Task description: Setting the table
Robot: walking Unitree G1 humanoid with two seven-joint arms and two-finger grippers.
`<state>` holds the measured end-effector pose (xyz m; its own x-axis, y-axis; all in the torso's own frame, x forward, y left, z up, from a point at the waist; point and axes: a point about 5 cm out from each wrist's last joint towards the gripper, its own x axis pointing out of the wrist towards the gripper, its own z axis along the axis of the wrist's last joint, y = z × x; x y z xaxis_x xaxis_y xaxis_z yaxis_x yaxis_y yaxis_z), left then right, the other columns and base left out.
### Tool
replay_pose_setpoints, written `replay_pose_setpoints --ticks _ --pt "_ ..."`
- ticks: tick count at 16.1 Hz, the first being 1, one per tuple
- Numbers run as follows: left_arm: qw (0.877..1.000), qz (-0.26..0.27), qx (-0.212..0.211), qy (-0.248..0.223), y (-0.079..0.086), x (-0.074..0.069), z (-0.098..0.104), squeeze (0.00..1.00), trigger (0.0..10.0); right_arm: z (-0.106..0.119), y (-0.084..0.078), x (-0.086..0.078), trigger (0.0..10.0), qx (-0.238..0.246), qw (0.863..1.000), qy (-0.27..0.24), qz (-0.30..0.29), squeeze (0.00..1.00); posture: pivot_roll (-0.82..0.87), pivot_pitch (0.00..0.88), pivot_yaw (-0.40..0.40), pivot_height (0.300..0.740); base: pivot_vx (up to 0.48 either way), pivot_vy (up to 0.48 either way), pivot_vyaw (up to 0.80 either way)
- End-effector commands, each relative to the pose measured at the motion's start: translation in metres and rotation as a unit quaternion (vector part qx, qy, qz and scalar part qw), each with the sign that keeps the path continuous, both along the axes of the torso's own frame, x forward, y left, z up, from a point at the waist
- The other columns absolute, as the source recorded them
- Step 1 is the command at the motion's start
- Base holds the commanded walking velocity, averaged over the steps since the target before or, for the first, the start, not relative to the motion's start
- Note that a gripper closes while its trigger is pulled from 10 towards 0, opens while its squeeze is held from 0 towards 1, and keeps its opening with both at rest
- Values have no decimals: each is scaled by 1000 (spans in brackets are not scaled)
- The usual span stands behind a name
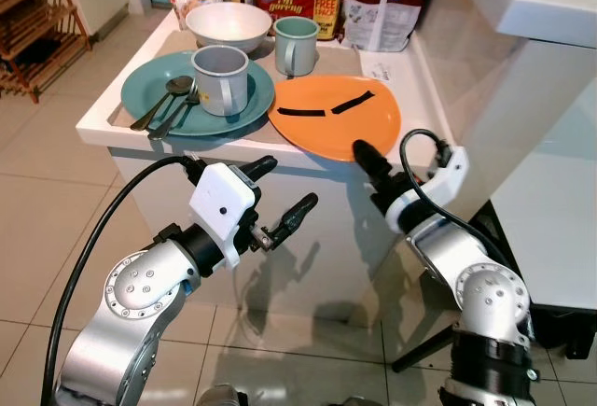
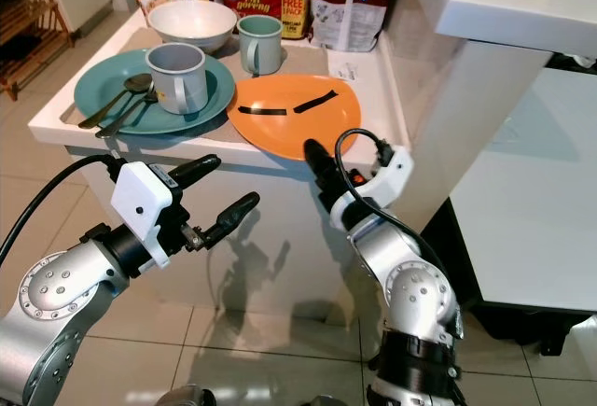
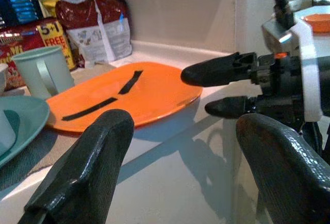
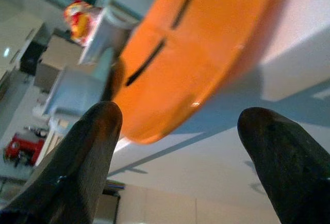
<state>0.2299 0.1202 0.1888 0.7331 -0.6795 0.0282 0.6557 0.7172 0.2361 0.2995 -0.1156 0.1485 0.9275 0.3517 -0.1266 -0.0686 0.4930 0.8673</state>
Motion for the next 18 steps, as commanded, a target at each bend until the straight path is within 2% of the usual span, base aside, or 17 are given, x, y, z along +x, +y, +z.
replay_pose_setpoints --ticks 1,4,7,8,9,10,18 --pt "1000 -16 4 5 -3 -4 0 0 10000 4 -2 7 10000 30 999 3 -17 0 83 63 -79 740 0 0 0" --pt "1000 -23 11 9 -5 -4 -1 0 10000 4 0 19 10000 45 999 20 -24 0 91 60 -78 740 0 0 0" --pt "999 -26 15 12 -4 -4 -2 0 10000 2 -1 20 10000 67 997 29 -27 0 90 58 -75 740 0 0 0" --pt "999 -27 16 12 -4 -4 -2 0 10000 1 -1 21 8863 72 997 30 -28 0 90 55 -74 740 0 0 0" --pt "999 -28 16 13 -5 -4 -2 0 10000 1 -2 23 3373 77 996 30 -27 0 90 55 -74 740 0 0 0" --pt "999 -29 17 13 -5 -4 -2 0 10000 0 -2 24 0 81 996 32 -26 0 90 55 -74 740 0 0 0" --pt "999 -32 22 14 -5 -4 -2 0 10000 -2 3 25 0 90 995 39 -7 0 96 45 -73 740 0 0 0"
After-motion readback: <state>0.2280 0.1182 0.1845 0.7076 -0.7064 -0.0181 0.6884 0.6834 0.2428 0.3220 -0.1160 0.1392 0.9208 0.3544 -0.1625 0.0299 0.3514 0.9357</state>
